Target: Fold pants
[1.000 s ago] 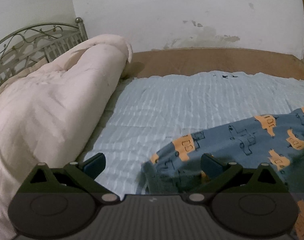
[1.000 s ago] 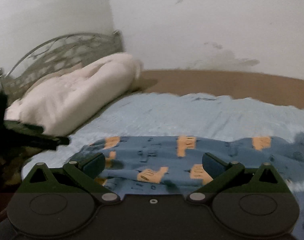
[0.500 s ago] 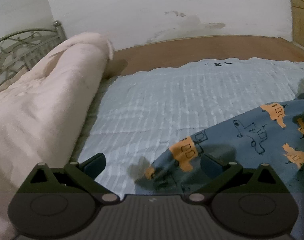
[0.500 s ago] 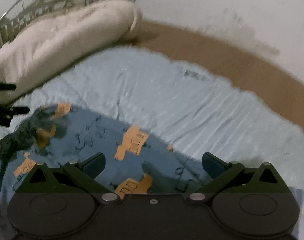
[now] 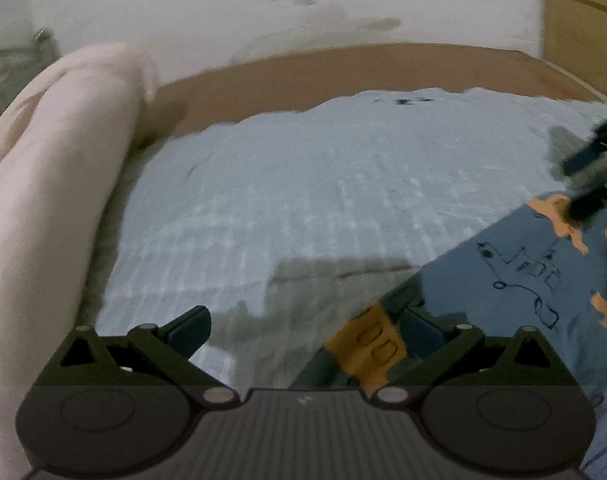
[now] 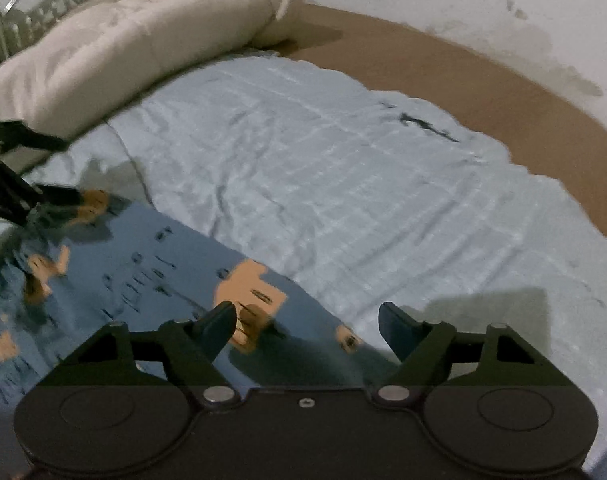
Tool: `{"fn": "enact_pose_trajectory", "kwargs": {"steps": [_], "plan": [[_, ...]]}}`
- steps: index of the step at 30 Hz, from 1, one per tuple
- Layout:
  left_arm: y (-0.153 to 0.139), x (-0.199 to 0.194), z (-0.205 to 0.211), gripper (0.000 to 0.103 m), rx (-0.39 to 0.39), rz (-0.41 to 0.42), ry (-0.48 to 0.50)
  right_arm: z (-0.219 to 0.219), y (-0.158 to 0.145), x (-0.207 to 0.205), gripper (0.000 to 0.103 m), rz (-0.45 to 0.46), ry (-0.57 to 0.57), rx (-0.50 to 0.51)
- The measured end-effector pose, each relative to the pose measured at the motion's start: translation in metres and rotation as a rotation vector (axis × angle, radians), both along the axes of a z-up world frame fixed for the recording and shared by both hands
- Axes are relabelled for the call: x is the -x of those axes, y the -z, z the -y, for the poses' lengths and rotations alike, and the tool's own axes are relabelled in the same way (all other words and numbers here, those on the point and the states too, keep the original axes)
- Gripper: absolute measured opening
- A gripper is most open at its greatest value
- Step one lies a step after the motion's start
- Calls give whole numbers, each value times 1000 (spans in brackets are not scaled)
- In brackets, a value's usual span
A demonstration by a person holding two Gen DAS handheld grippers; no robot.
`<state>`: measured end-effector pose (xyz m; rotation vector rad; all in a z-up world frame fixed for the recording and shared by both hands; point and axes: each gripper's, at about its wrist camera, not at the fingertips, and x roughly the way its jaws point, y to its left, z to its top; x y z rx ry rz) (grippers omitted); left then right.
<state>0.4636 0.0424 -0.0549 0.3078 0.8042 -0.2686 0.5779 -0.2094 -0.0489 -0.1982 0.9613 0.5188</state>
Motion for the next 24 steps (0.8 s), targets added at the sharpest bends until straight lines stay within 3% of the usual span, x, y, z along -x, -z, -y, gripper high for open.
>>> {"fn": "enact_pose_trajectory", "kwargs": {"steps": [3, 4, 5, 6, 7, 8, 9, 11, 14, 16, 20, 24], "plan": [[8, -9, 5, 101, -15, -26, 58, -5, 5, -9, 80, -22, -16, -41], [12, -13, 5, 91, -25, -46, 50, -7, 8, -11, 79, -28, -10, -42], [15, -16, 6, 68, -30, -71, 44, -10, 13, -12, 71, -44, -5, -36], [18, -19, 5, 57, -22, -113, 42, -13, 18, -12, 67, -65, -6, -24], [19, -19, 2, 39, 10, -152, 52, -16, 23, -11, 61, -70, -13, -10], [19, -18, 0, 27, 41, -173, 62, -18, 25, -8, 52, -58, -22, -3], [19, -15, -1, 21, 55, -180, 66, -18, 24, -6, 46, -53, -31, -10], [18, -14, 1, 1, 50, -194, 52, -20, 22, -1, 16, -39, -32, -6], [8, -11, 7, 0, 15, -156, 17, -25, 17, 2, 3, -16, -39, 21], [-6, -6, 7, 0, -8, -82, -23, -34, 9, 3, 2, 32, -37, 53], [-30, -6, -3, 0, 37, 23, -124, -46, -15, 2, 1, 175, -11, 88], [-25, -5, -3, 0, 1, 63, -159, -58, -25, -3, 2, 288, 41, 94]]}}
